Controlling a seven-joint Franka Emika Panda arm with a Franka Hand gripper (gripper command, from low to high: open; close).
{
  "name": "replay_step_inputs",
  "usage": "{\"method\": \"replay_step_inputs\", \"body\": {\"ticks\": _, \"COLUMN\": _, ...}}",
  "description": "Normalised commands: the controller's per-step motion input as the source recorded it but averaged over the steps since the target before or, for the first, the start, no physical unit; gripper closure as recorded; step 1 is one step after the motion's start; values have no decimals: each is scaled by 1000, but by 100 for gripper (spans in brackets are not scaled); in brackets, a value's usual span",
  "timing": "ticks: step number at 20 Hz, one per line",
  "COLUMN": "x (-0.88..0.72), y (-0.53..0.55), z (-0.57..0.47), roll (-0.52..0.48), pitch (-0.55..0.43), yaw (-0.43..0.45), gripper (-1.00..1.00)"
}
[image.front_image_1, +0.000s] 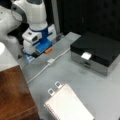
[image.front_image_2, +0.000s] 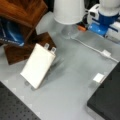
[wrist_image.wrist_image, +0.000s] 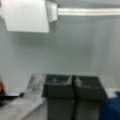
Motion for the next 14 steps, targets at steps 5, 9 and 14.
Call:
{"method": "replay_step_inputs", "body": {"ticks": 5, "x": -419, "y": 142, "z": -296, "roll": 140, "pitch": -238, "yaw": 133, "gripper": 100}}
{"method": "replay_step_inputs", "body": {"ticks": 9, "x": -534, "y": 201, "z": -379, "roll": 230, "pitch": -257, "yaw": 102, "gripper": 100}}
{"method": "replay_step_inputs", "body": {"ticks": 14, "x": -567, "y": 170, "z": -522, "roll": 187, "pitch": -315, "yaw": 68, "gripper": 100}}
